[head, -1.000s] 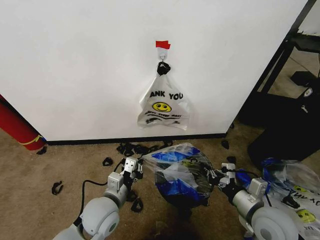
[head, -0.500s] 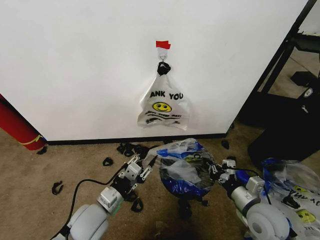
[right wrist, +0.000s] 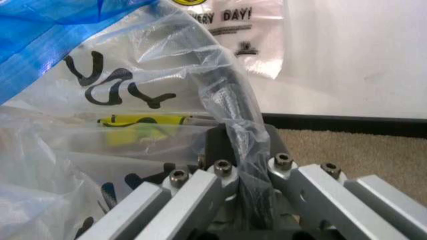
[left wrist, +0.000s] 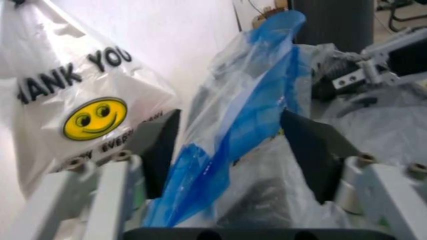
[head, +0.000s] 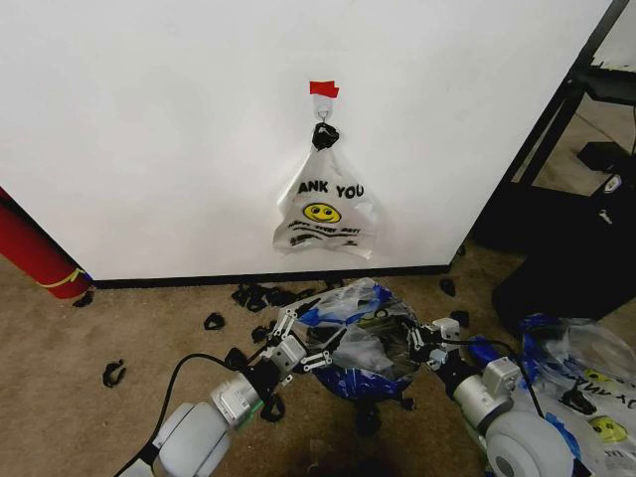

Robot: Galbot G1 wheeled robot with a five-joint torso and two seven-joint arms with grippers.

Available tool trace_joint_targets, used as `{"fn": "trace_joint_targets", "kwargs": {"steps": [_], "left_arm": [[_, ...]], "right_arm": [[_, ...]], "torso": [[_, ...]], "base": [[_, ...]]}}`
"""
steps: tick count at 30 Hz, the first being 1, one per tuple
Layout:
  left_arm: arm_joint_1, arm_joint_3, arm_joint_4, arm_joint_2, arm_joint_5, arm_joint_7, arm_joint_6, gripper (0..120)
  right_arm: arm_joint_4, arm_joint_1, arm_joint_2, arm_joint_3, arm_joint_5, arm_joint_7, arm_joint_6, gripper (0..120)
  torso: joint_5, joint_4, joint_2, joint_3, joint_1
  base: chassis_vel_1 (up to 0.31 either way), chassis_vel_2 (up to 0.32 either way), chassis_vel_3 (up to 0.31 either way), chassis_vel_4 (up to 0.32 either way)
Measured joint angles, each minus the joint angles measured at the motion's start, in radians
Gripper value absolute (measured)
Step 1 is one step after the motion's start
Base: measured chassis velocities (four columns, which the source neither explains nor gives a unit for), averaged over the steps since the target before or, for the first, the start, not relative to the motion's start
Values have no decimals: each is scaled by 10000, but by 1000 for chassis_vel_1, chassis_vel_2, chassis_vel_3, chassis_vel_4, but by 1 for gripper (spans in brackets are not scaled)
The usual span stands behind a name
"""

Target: Pick up the garbage bag from the wall and place it over the trash bin.

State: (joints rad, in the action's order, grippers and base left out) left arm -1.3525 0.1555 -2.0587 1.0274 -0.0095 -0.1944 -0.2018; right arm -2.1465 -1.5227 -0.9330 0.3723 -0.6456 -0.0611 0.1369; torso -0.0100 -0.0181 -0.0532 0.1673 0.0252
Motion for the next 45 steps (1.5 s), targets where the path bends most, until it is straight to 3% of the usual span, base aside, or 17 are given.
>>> {"fn": "trace_joint_targets", "kwargs": {"steps": [3,6,12,16,24,31,34,38,45], "left_arm": [[13,-83,-29,50,-186,297,24,43],[6,-98,-94,75,-235,365,33,38],[-29,-274,-438,182,-908,461,10,10],[93,-317,-379,203,-1238,448,87,0],[75,-133,-274,85,-1631,-62,393,0],[7,252,-579,-253,-1228,-786,148,1],[-88,378,-557,-317,-999,-1825,-193,15],[-143,372,-440,-207,-700,-2413,-376,26],[7,223,-165,-53,-477,-2569,-438,51]], "right_arm": [[29,25,-7,-31,1,-26,0,0],[64,29,-11,-42,12,-32,0,0],[211,-26,-30,-123,158,-18,0,0],[211,-32,-12,-135,209,49,0,0],[190,-40,71,-66,319,157,-78,0],[612,76,83,50,936,373,-491,0],[770,109,52,69,1269,558,-764,0],[762,92,15,47,1369,602,-836,0],[507,-36,9,23,1413,619,-858,0]], "torso": [[0,1,0,0,0],[0,0,0,0,0],[0,0,0,0,0],[0,0,0,0,0],[-1,0,0,0,0],[0,0,0,0,0],[0,0,0,0,0],[0,1,0,0,0],[-1,0,0,0,0]], "base": [[0,0,0,0],[0,0,0,0],[0,0,0,0],[0,0,0,0],[0,0,0,0],[0,0,0,0],[0,0,0,0],[0,0,0,0],[0,0,0,0]]}}
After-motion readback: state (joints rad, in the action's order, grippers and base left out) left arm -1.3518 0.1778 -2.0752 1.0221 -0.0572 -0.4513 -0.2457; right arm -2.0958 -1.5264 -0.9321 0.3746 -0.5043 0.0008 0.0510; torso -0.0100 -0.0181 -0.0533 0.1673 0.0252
